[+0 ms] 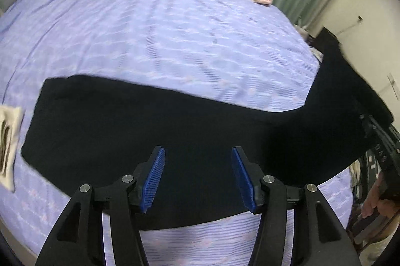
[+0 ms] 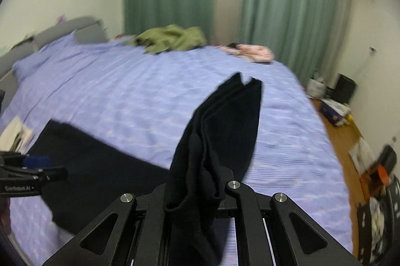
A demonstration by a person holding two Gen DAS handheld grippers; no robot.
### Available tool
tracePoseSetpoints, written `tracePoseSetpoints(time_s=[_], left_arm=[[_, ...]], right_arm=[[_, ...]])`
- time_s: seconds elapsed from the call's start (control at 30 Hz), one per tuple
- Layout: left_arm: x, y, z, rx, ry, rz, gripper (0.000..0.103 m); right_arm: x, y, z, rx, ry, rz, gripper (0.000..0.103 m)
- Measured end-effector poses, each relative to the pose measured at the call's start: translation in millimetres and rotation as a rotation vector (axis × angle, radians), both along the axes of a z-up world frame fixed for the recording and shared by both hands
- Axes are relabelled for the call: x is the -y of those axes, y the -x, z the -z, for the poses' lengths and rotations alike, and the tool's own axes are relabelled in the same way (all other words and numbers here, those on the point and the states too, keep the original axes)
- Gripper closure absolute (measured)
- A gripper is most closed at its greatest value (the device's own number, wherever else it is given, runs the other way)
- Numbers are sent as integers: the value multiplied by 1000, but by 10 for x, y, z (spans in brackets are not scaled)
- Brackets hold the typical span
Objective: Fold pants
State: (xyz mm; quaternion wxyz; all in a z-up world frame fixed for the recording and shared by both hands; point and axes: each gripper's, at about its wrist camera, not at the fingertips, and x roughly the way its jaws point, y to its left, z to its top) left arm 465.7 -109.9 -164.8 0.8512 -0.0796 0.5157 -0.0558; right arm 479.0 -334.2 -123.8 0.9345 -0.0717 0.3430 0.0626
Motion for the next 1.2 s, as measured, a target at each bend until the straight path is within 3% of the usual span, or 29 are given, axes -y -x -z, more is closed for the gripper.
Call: tracePoseSetpoints(time_s=[0.23,0.33,0.43,0.67,1.03,1.1,1.17,1.2], left_arm=[[-551,130,416,-35,4,-41,49],[-702,158,584,-52,2,-44,49],[-844,198,709,-57,5,-53,49],[-1163,225,909,-64,27,-85,49],[-1491,312,998,-77,12,-123,48],[-1554,312,1009,-80,8,-134,46],[-1619,317,1004,-81,3,-149,44],[-1655,323,998,-80,0,-156,44]], right_arm=[[-1050,-233,877,-162,26,-152,94],[-1371,-249,1337,-253,39,-180,94],[-1555,-174,1567,-284,54,-194,94],[-1745,-112,1851,-336,46,-197,94],[-1931,-135,2021,-370,27,-125,88],[-1943,-141,2019,-380,18,-119,80],[-1988,-138,2007,-400,-17,-131,58],[-2019,-129,1996,-404,-18,-136,56]])
